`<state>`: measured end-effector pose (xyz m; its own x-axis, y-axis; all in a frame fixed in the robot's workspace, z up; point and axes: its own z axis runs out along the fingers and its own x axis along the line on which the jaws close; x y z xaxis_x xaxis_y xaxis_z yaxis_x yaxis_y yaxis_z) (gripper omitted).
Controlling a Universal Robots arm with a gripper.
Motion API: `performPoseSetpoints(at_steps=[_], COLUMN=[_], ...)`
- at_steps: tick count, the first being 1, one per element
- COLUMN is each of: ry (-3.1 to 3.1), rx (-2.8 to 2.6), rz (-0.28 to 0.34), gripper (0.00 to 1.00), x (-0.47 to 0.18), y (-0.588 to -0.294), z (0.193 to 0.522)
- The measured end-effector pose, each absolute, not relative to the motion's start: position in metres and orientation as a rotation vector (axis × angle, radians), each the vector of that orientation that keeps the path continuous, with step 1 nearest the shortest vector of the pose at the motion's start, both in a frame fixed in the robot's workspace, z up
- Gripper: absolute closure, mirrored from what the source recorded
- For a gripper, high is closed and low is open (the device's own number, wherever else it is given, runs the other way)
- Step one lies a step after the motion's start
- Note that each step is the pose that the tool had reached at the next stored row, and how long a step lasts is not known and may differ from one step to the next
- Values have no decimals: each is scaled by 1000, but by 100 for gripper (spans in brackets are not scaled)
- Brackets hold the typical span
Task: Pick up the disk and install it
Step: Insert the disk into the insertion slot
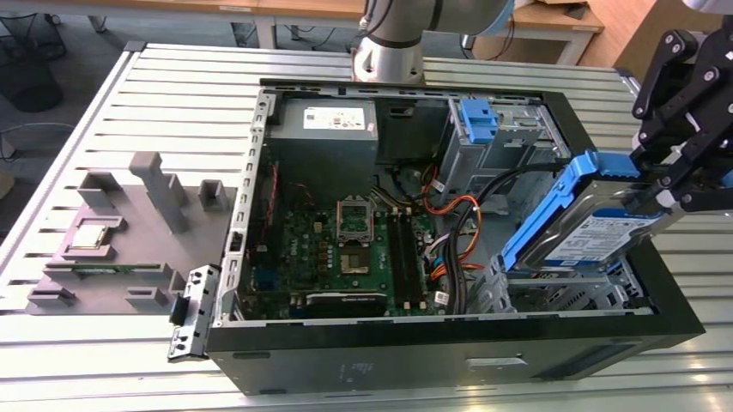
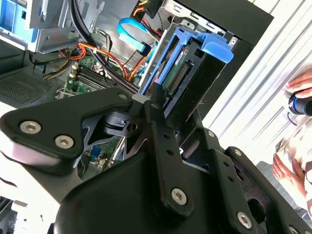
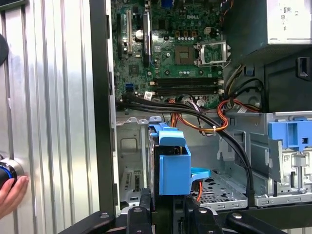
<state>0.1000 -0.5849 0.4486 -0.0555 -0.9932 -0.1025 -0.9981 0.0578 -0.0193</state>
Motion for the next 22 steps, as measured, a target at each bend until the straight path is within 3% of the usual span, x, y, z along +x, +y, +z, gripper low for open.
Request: performPoseSetpoints(at_steps=[22], ry=[2206], rx=[-2109], rz=[86], gripper=[65], x=[100], y=[-585], z=[447])
